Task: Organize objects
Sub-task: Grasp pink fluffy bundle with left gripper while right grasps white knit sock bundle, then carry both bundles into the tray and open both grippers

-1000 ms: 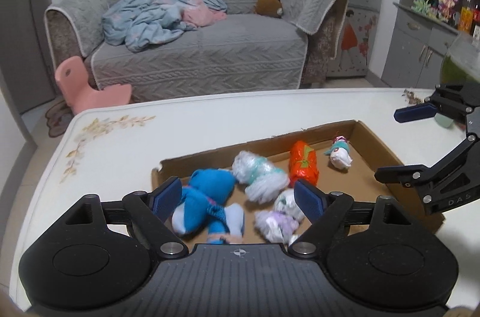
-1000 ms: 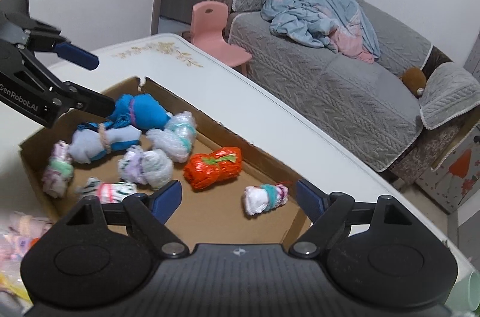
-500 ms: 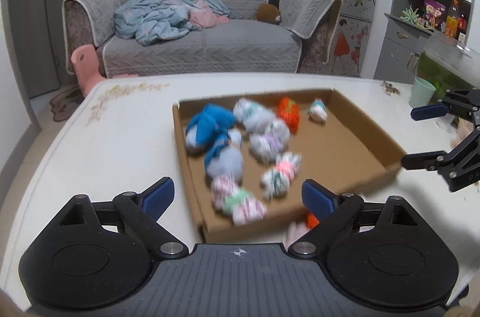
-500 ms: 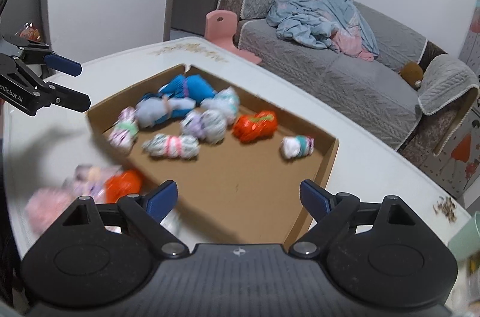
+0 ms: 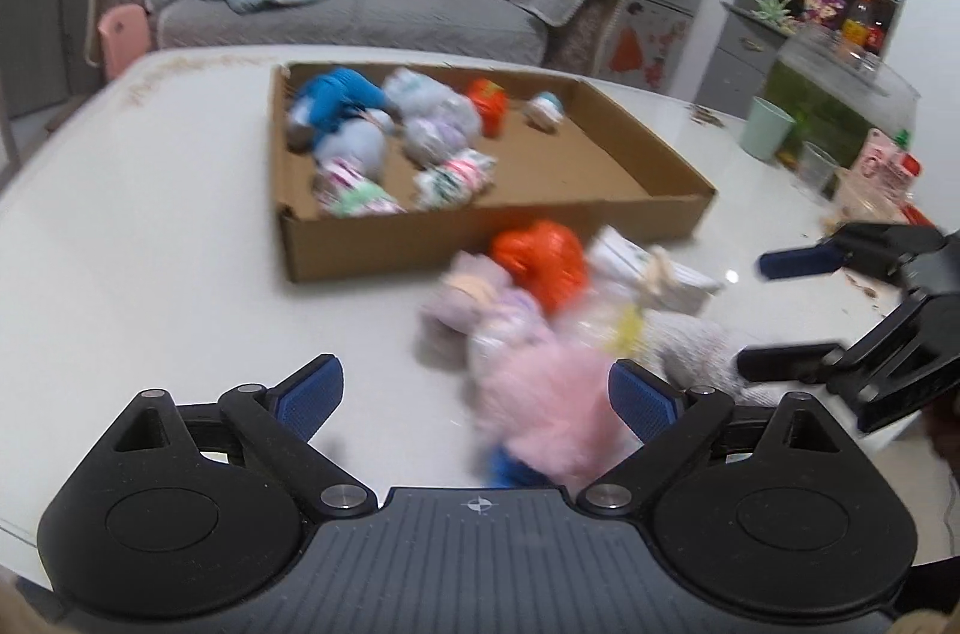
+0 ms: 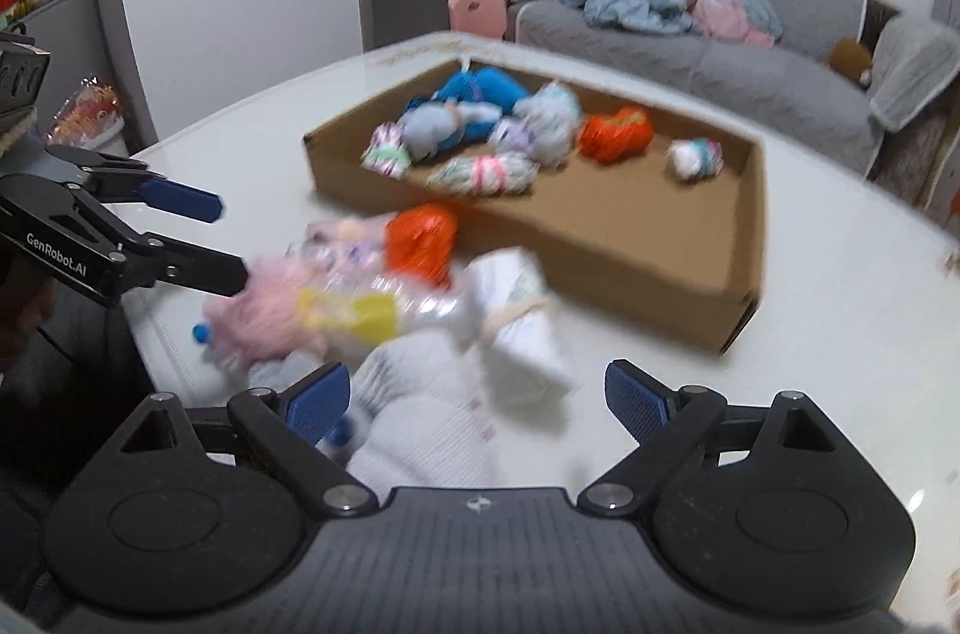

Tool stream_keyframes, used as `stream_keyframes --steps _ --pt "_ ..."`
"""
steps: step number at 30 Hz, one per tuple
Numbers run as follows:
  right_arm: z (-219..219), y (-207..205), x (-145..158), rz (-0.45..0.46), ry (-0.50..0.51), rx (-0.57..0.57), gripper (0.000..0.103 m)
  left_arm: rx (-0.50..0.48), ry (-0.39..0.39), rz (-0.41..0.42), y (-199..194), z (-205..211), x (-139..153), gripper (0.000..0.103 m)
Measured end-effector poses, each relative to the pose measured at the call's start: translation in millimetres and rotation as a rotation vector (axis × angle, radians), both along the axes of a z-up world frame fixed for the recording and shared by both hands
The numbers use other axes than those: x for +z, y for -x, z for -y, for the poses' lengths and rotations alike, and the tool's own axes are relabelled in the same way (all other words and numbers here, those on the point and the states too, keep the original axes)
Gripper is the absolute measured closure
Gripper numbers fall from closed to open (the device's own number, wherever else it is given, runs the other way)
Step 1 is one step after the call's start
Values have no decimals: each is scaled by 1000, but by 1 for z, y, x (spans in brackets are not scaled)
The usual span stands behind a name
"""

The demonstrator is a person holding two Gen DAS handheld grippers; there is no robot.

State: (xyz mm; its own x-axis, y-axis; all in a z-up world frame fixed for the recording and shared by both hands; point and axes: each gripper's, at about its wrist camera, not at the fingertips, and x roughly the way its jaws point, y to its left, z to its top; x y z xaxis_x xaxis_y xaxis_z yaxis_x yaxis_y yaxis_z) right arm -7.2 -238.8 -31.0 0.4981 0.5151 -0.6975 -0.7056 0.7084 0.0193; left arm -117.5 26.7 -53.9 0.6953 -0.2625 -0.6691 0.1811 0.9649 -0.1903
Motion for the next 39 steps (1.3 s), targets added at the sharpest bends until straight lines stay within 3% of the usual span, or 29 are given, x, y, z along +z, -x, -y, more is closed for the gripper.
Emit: stream_keyframes --steps 6,10,12,14,15,17,19,28,39 --pt "7 -11 -16 -120 -88 -45 14 -16 64 -62 -11 8 -18 6" --pt "15 -18 -25 -184 -107 -88 25 -34 86 -85 -16 12 -27 5" --pt "16 -17 -24 -173 -85 -103 30 -36 81 -85 -18 14 -27 6" --pt "16 -13 -22 -143 -48 -106 41 -39 90 -82 -19 13 -27 11" --pt "16 -10 -21 -129 -32 -106 50 -36 80 -78 -18 12 -26 19" --pt "16 -7 -22 -101 8 -110 52 -31 38 -69 -16 11 -25 30" --pt "18 -2 -23 -87 33 -104 53 -32 16 -66 -12 9 -24 49" --pt "27 8 -23 -66 -11 -69 58 -37 -86 -25 3 7 -22 53" --pt "45 7 -7 -16 -41 -114 60 15 -103 18 11 -15 0 54"
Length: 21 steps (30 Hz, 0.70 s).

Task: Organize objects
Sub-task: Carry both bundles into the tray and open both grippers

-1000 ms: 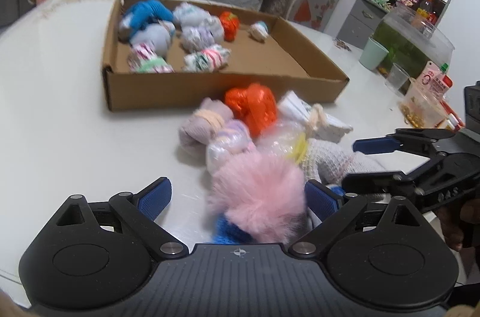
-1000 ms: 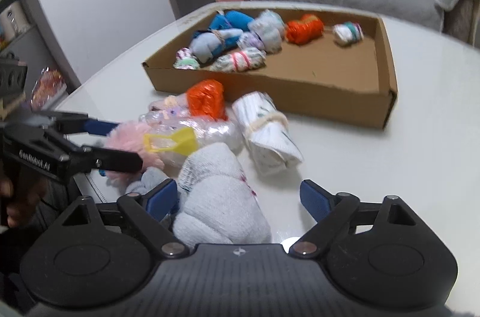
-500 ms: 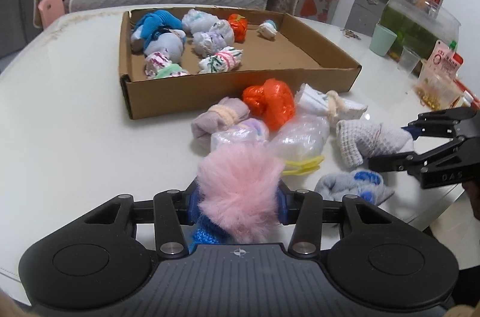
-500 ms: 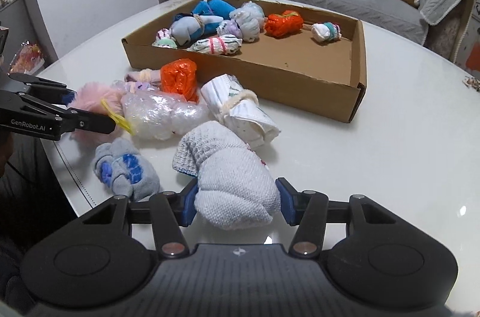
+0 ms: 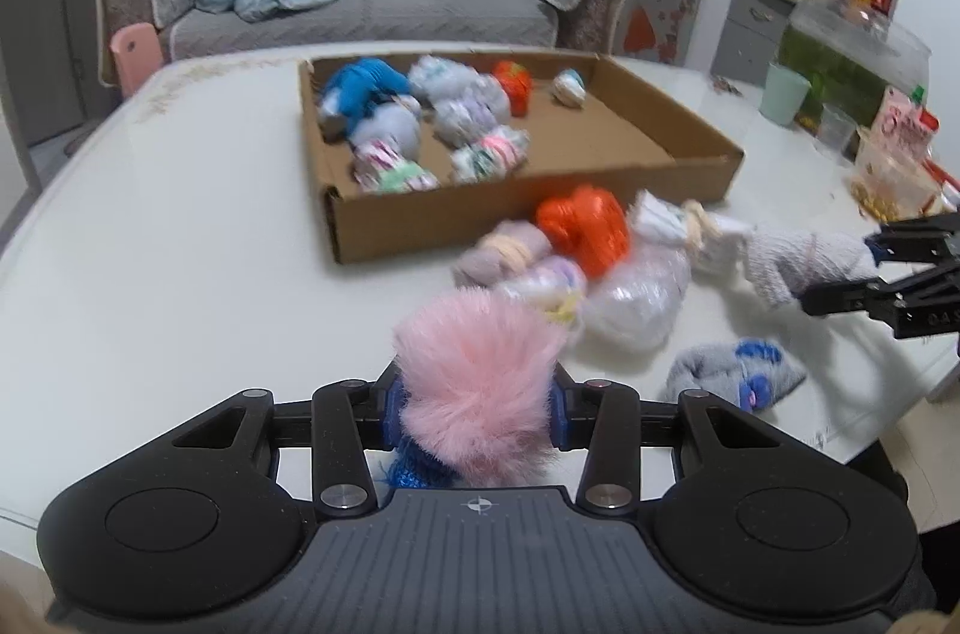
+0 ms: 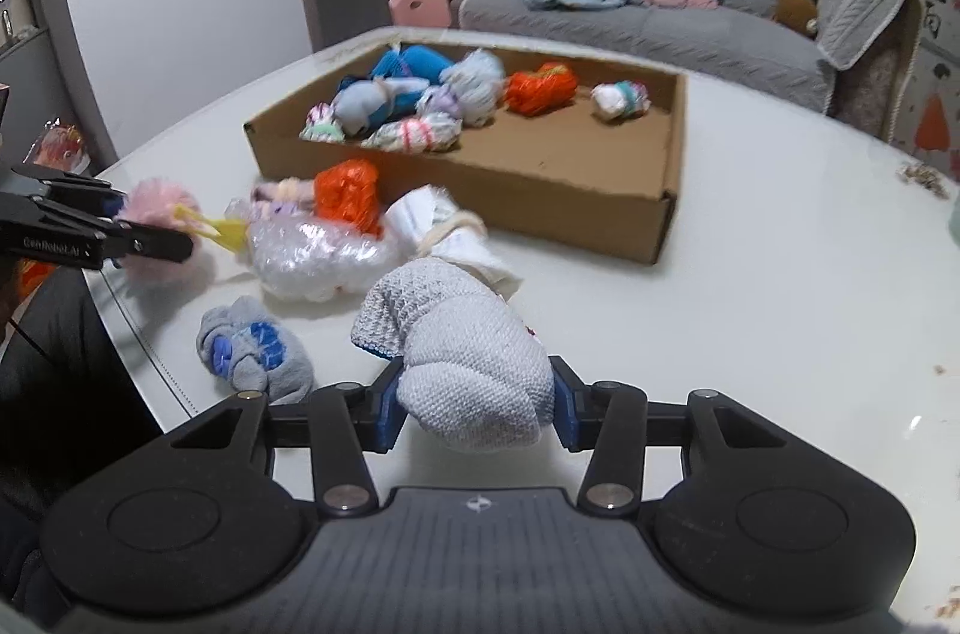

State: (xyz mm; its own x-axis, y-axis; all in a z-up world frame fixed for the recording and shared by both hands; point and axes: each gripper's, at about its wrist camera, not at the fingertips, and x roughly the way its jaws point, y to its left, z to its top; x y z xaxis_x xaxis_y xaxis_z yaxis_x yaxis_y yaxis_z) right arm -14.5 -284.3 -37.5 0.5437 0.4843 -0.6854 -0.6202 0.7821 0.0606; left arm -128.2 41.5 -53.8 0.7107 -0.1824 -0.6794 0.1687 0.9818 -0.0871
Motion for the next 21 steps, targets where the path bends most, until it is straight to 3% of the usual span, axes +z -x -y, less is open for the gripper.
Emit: stream_keyframes --steps 10,21 --pt "13 -16 43 113 -25 -39 60 12 -35 115 -21 -9 48 54" --pt "-3 -59 65 189 -15 -48 59 -32 -37 185 -62 7 84 54"
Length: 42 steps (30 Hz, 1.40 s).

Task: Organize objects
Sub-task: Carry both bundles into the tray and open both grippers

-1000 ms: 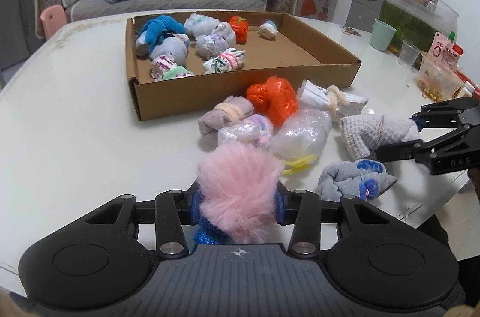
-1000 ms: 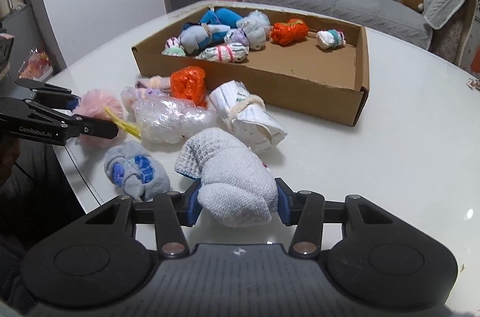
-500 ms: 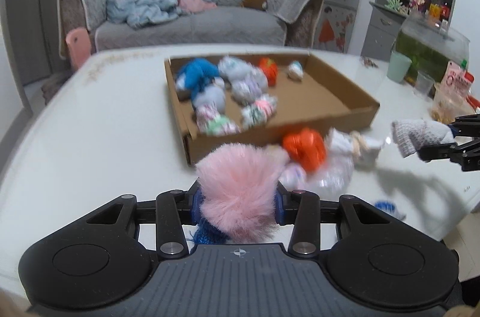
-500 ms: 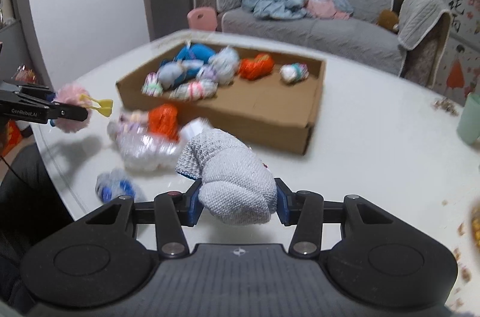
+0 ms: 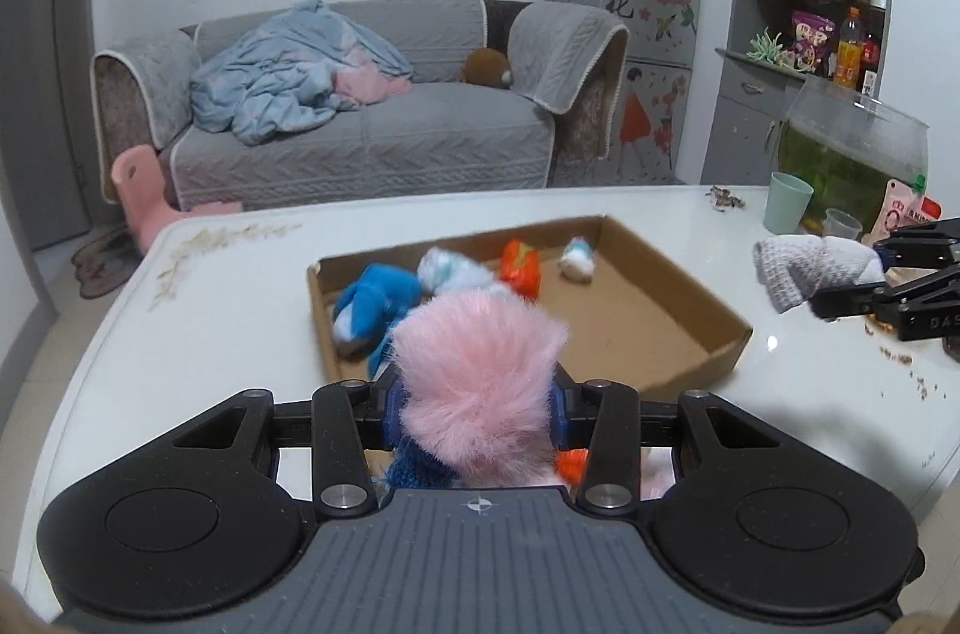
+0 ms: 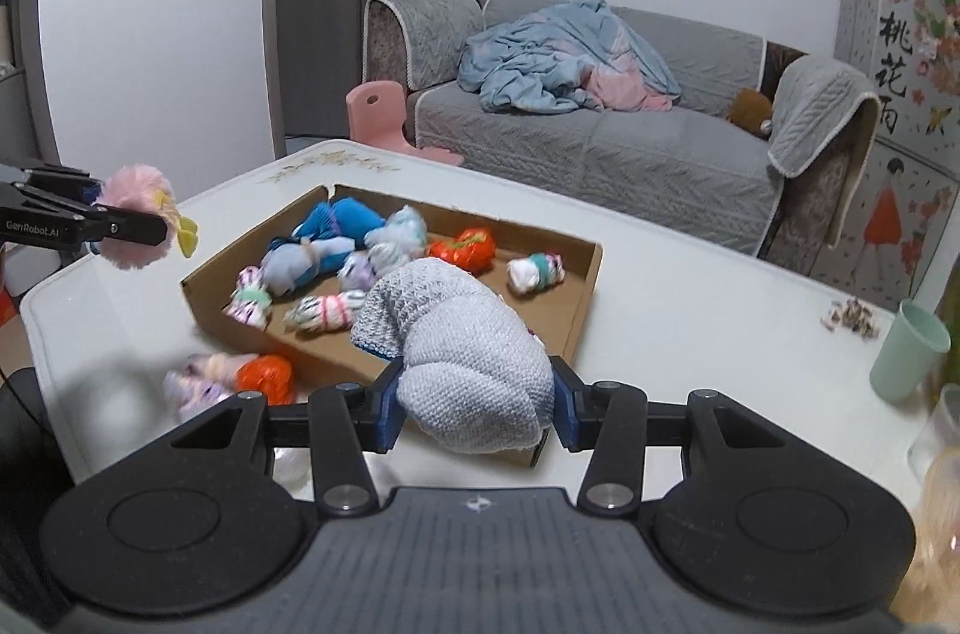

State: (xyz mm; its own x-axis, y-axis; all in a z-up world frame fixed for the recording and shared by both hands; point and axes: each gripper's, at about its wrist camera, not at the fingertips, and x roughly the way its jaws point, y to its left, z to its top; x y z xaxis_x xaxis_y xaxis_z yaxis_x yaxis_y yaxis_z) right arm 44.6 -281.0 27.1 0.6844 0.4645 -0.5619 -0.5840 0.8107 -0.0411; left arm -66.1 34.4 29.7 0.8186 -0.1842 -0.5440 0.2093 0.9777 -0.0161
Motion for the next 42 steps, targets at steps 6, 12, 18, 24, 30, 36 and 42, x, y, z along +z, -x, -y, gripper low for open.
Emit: stream_keyframes --steps 6,12,18,24,30,36,42 --pt "-12 -27 4 12 11 6 59 -54 -23 1 -35 29 4 53" --pt "-28 -57 0 -1 42 30 59 -86 -49 -42 -77 57 -9 53" --pt "-35 -83 -5 -22 64 36 59 -120 -64 -76 -108 79 -24 53" --pt "-38 -100 -17 -53 90 36 59 -153 -70 -109 -133 96 -43 53" --pt "-44 -116 -28 -88 100 29 59 -149 -72 -166 -164 101 -64 53" --pt "-54 -130 -40 -125 125 31 59 -124 -81 -209 -190 98 -81 53" --pt "-62 -149 -55 -164 159 44 59 -98 -102 -228 -205 93 -92 54"
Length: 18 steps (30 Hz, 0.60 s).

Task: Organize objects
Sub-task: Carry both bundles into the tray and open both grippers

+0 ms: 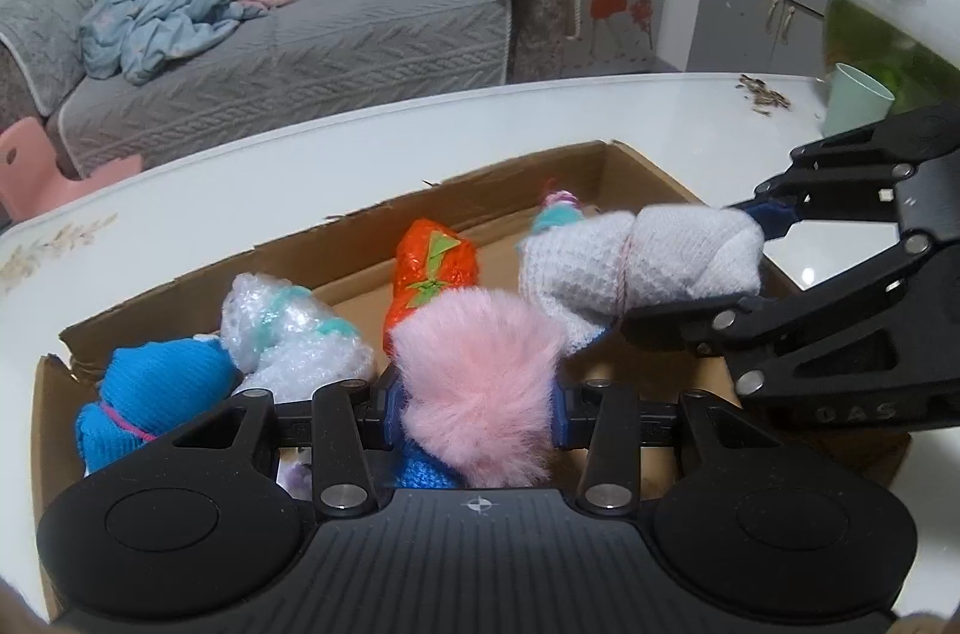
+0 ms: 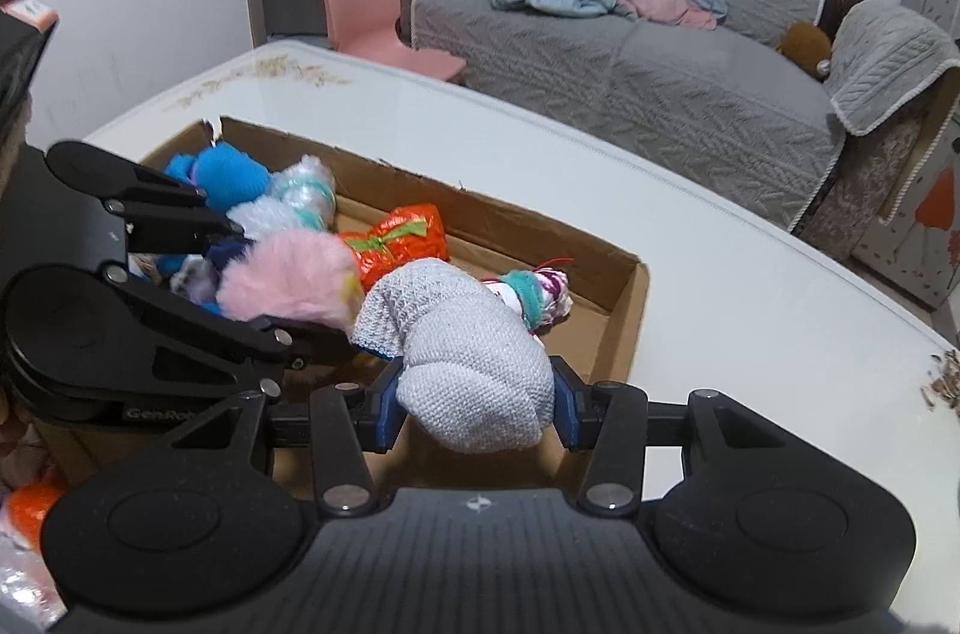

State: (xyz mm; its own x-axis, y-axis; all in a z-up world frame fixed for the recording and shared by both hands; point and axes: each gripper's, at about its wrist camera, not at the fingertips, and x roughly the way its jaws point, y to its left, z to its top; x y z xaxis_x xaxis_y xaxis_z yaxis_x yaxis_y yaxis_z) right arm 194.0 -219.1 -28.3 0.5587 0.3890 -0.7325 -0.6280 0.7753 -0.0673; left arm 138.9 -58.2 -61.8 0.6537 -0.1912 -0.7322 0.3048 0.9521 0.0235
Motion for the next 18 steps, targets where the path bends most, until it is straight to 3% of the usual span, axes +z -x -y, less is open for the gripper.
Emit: stream_keyframes --steps 7,18 --pt "-4 -21 -7 -36 18 4 59 29 -21 -10 -11 -1 -2 54" --pt "-11 -22 -10 -58 96 27 55 74 -54 -39 -21 3 -4 49"
